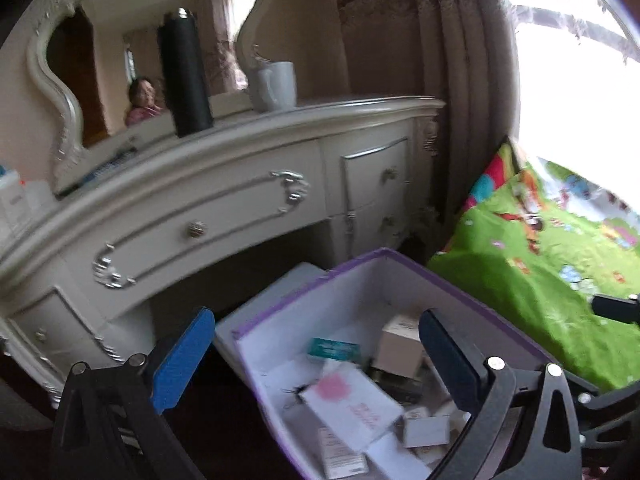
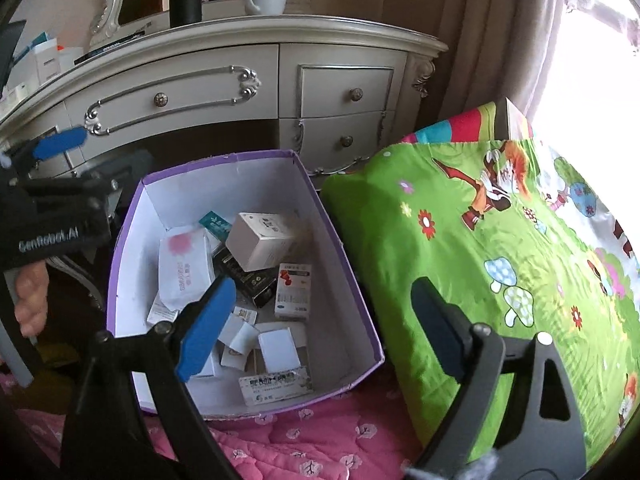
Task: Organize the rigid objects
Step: 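Open both tools to drop the two boxes into the bin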
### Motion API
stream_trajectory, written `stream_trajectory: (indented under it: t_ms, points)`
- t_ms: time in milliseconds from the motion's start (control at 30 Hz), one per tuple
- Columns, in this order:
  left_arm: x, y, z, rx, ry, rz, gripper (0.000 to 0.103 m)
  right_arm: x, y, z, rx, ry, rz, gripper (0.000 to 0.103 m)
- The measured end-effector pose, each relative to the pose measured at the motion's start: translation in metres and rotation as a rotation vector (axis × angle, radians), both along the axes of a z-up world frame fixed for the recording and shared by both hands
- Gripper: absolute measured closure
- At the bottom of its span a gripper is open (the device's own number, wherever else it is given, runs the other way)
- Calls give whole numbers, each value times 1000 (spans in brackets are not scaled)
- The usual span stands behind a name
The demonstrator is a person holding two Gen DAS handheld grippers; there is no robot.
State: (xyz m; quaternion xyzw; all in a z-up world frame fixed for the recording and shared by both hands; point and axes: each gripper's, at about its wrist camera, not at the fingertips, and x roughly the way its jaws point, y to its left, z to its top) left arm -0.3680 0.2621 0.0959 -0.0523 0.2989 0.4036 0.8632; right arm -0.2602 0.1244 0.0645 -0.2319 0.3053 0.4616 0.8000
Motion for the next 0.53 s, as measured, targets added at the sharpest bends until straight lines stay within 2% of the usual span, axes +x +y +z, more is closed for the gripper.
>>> stream_trajectory:
  t_ms: [67, 200, 300, 433, 533]
  points:
    - [-1, 7, -2, -38, 15, 21, 0, -2, 1, -2, -12, 2, 8, 12]
    - [0, 26, -15, -220, 9, -19, 0, -8, 6, -8, -41, 4, 32, 12]
    - [2, 33, -29, -294, 32, -14, 0, -12, 11, -15, -77, 2, 51, 12]
    - [6, 31, -49, -346, 77, -23, 0, -18, 17, -29, -138, 9, 74, 12]
    - [8, 25, -56, -311, 114, -9, 0, -21, 20, -33, -160, -4, 88, 12]
